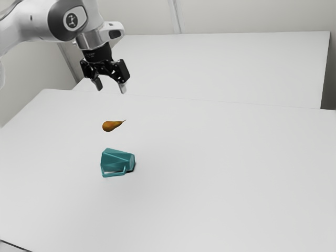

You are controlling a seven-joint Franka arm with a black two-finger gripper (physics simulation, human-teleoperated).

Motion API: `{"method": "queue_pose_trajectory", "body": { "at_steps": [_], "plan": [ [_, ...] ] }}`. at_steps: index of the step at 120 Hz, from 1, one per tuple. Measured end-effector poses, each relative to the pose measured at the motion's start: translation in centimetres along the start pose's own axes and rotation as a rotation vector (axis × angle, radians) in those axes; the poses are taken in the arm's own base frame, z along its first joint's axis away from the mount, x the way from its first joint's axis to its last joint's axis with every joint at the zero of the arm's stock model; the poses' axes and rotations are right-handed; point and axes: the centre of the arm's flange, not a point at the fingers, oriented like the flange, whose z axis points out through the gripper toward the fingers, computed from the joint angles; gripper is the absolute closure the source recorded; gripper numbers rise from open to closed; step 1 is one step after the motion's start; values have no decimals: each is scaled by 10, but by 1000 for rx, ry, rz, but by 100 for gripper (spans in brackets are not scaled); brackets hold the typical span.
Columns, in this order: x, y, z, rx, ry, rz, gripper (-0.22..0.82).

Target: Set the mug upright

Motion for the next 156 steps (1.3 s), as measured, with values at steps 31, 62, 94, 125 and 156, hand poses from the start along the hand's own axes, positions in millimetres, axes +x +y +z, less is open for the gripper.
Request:
{"method": "queue_pose_trajectory", "body": {
  "at_steps": [31,62,94,125,156],
  "plan": [
    [1,-5,-8,4,39,-20,0],
    [-18,-3,12,-76,-14,-41,0],
    [-39,-58,80,-262,-40,-76,0],
    [-52,-101,126,-420,11,-38,0],
    [-68,-150,176,-541,40,-19,0]
  ]
}}
